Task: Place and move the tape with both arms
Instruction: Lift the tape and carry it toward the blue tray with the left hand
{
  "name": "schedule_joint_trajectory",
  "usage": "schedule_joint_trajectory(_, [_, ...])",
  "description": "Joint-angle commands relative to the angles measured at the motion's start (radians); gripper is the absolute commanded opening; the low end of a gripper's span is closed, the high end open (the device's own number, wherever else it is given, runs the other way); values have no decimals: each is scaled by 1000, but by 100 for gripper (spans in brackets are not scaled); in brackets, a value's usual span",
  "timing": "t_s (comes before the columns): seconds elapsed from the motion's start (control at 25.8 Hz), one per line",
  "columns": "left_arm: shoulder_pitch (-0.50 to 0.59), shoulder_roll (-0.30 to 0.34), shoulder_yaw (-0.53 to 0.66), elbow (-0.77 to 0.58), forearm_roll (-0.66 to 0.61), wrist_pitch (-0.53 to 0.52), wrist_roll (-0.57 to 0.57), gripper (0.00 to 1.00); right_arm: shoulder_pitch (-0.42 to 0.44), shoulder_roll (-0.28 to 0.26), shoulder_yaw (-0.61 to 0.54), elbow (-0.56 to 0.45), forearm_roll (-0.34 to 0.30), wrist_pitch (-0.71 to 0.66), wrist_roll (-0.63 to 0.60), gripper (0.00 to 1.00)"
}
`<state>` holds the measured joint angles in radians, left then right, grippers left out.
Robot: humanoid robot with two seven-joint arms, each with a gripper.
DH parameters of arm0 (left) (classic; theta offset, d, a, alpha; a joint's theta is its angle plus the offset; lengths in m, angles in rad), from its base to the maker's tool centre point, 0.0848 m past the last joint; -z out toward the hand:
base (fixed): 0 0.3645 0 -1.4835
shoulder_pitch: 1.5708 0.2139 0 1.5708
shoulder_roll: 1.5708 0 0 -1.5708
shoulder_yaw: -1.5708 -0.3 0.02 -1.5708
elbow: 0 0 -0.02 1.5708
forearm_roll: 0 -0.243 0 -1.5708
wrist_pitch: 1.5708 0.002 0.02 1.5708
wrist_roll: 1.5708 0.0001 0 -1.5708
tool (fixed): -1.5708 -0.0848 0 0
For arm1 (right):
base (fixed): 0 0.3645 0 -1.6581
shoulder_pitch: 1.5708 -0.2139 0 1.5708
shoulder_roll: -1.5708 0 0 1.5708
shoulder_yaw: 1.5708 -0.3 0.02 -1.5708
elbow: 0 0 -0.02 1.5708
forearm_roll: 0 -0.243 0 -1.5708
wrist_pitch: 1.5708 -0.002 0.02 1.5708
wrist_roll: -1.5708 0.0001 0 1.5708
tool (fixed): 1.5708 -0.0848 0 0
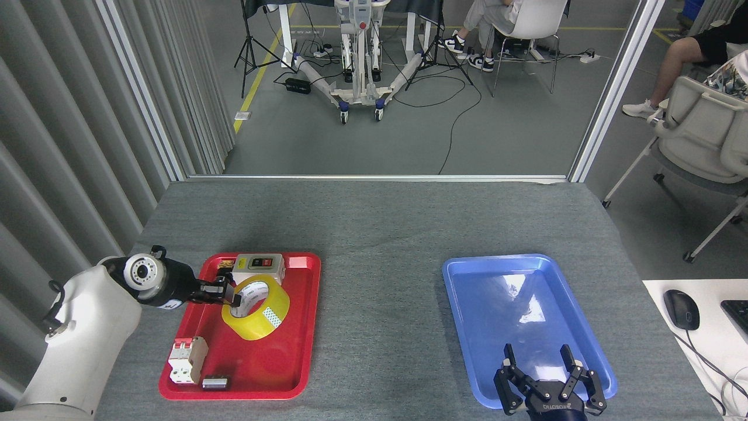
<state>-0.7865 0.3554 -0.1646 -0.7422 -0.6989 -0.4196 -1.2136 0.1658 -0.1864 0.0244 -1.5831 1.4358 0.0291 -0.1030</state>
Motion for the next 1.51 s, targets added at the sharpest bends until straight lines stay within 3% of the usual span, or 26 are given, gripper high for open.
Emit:
schedule_joint_trajectory(0.0, [10, 16, 123, -16, 285, -31, -247, 0, 0, -1, -1, 0, 0, -2, 0, 100])
schedule_joint_trajectory(0.08, [27, 17, 111, -39, 447, -7, -302, 0, 0, -1, -1, 0, 0, 0, 0, 100])
schedule_joint_trajectory(0.23, [156, 16, -19, -164, 697, 36, -297, 0, -2, -7, 0, 0, 2, 0, -4, 100])
schedule_joint_trajectory(0.35, [170, -15, -47, -221, 733, 137, -296, 0, -3, -18, 0, 0, 37, -2, -14, 100])
schedule_joint_trajectory(0.47, [156, -104, -47, -207, 754, 186, -296, 0, 3, -16, 0, 0, 124, -8, -101, 100])
schedule_joint_trajectory(0.66, [81, -224, -39, -77, 762, 211, -282, 0, 29, -27, 2, 0, 219, -14, -271, 100])
schedule_joint_trajectory(0.81, [7, -296, -1, 96, 788, 206, -280, 0, 54, -96, 0, 35, 368, -9, -514, 100])
schedule_joint_trajectory(0.93, [-5, -346, 20, 167, 788, 199, -280, 0, 55, -148, 9, 55, 407, -6, -523, 100])
schedule_joint_trajectory(1.05, [-2, -378, 22, 181, 788, 186, -280, 0, 63, -263, 129, 51, 407, 32, -527, 100])
schedule_joint_trajectory(1.16, [4, -400, 22, 190, 786, 182, -279, 0, 40, -344, 219, 55, 400, 152, -527, 100])
schedule_joint_trajectory(1.4, [3, -447, 20, 244, 780, 157, -268, 0, -58, -449, 341, 48, 382, 173, -529, 100])
schedule_joint_trajectory(1.47, [-2, -447, 19, 244, 777, 157, -262, 0, -95, -469, 364, 46, 313, 153, -531, 100])
